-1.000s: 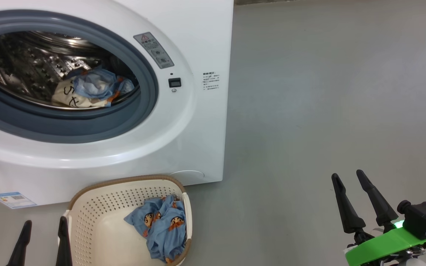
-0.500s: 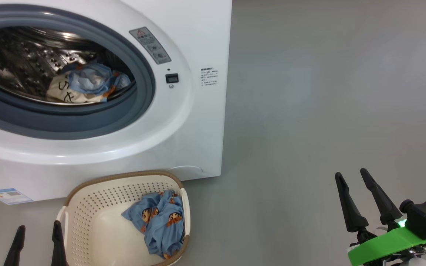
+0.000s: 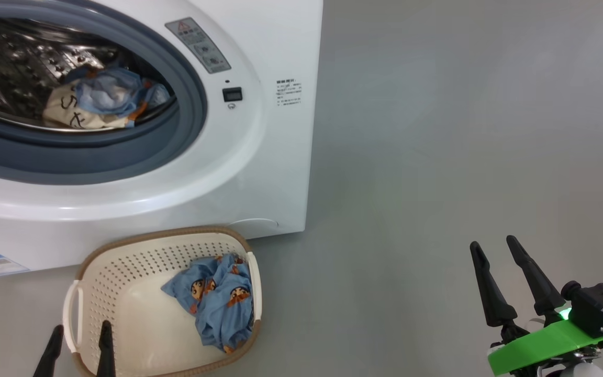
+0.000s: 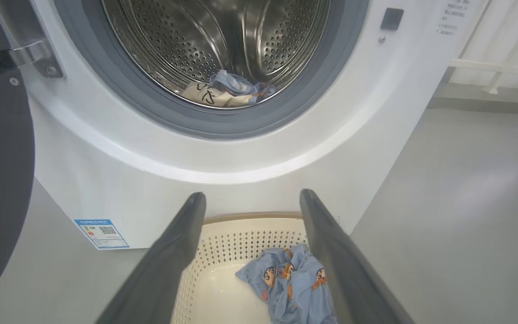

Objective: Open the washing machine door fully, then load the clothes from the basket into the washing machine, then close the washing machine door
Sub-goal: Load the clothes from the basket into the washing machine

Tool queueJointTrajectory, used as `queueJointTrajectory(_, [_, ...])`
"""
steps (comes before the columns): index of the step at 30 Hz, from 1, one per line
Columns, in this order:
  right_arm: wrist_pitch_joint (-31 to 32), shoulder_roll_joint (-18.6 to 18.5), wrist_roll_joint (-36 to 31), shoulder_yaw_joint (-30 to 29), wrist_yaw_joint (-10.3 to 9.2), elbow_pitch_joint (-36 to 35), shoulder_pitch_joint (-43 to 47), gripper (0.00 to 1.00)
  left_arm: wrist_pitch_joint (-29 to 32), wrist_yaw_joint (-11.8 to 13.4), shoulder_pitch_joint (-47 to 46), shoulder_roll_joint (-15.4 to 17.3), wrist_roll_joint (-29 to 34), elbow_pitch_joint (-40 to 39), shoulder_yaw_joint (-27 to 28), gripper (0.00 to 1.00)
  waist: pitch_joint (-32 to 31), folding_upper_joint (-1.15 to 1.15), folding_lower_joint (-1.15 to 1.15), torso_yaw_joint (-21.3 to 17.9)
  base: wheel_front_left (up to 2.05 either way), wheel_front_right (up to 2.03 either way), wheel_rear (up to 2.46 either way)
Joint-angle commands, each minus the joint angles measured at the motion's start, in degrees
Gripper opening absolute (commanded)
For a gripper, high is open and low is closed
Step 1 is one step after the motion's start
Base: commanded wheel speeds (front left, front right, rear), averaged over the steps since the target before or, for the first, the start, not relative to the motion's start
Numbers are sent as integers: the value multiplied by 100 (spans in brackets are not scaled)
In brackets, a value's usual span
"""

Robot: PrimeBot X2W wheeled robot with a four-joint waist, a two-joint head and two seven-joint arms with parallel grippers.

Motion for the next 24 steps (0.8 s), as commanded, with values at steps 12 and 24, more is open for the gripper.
queueJointTrajectory(12, [-46, 190, -89, 114, 42, -217, -356, 100, -38, 3, -1141, 587, -369, 1280, -538, 100, 679, 0, -1, -251, 0, 0, 0])
queueJointTrajectory(24, [-46, 401, -152, 201, 42, -283, -719, 100, -38, 3, -2363, 1013, -686, 3016, -1570, 100, 1350, 0, -1, -495, 0, 0, 0])
